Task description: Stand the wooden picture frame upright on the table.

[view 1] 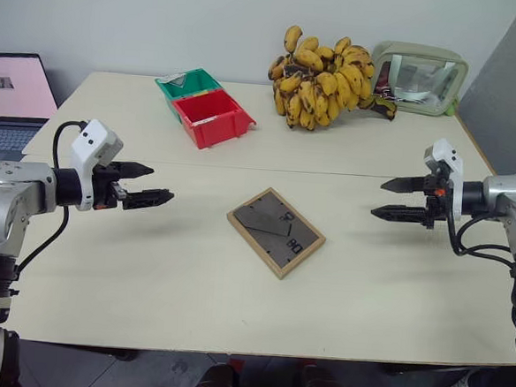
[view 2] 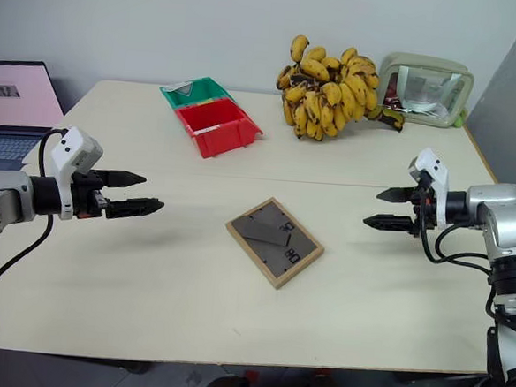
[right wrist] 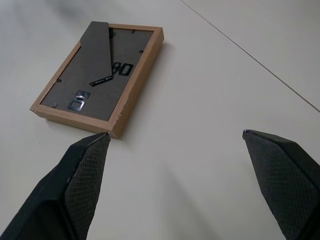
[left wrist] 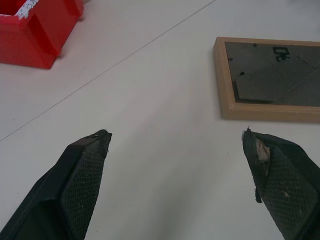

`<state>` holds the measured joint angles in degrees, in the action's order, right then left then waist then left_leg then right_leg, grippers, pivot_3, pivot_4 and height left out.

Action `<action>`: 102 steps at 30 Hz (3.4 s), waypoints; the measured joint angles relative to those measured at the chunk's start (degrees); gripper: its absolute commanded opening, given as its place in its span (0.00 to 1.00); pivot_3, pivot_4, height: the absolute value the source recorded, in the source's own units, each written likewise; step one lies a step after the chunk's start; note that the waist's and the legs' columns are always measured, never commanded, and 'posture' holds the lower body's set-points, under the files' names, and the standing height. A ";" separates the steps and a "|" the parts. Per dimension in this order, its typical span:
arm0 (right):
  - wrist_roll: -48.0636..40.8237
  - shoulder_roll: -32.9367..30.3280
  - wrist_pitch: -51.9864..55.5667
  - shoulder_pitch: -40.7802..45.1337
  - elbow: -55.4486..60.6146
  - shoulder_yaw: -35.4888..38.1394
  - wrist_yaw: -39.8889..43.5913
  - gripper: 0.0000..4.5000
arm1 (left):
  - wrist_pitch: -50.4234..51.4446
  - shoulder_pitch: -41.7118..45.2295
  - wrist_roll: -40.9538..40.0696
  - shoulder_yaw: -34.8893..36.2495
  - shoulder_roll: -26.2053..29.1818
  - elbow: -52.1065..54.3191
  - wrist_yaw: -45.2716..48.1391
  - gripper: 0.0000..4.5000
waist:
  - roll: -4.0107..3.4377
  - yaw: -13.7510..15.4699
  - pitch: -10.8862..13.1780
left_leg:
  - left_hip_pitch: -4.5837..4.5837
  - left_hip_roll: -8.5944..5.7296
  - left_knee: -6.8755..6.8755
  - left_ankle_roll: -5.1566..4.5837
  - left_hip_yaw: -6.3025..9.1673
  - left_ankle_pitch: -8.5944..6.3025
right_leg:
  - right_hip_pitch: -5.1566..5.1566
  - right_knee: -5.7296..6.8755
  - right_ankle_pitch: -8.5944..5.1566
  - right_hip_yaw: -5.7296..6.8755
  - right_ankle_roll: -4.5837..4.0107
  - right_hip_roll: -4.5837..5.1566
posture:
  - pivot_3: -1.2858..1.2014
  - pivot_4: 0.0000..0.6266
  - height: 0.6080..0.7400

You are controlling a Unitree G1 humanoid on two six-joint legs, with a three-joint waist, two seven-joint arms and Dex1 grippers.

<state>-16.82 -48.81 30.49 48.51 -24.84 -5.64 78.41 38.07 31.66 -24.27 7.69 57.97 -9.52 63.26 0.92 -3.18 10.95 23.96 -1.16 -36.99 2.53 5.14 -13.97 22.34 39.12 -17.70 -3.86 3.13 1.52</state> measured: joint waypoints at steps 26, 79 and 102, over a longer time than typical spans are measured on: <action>13.66 20.25 -19.89 5.73 -21.49 -3.99 -15.06 0.12 | 5.67 -17.85 2.33 0.76 -26.75 19.46 -31.41 0.21 | 0.04 0.01 -0.04 | -0.12 -0.07 -0.32 0.04 -0.03 0.03 | 0.00 0.59 0.00 -0.05 0.00 0.29 | 0.52 0.24 1.00; 20.33 23.72 -16.63 -9.46 -0.28 -7.06 -30.54 0.00 | 40.99 2.61 -16.09 3.73 -29.18 -11.54 -12.79 0.97 | 0.01 -0.60 -0.41 | -0.44 -0.05 -0.93 0.22 0.49 0.14 | -0.40 1.11 0.05 0.18 0.04 -0.16 | 0.52 0.24 1.00; 20.12 31.36 -7.27 -13.73 8.82 -8.84 -37.27 0.00 | 40.51 -0.53 -17.95 1.85 -42.59 -3.21 -20.08 0.91 | -0.18 1.05 -0.65 | -1.10 -0.16 -0.81 0.18 0.52 0.11 | -1.22 0.84 0.04 0.20 0.05 -0.06 | 0.52 0.24 1.00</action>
<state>3.30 -17.46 23.22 34.79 -16.02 -14.49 41.14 78.58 31.13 -42.22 9.54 15.38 -12.73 43.18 0.75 -2.13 10.29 22.86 -1.32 -37.81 2.72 5.67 -13.86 21.12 39.96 -17.66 -3.66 3.18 1.46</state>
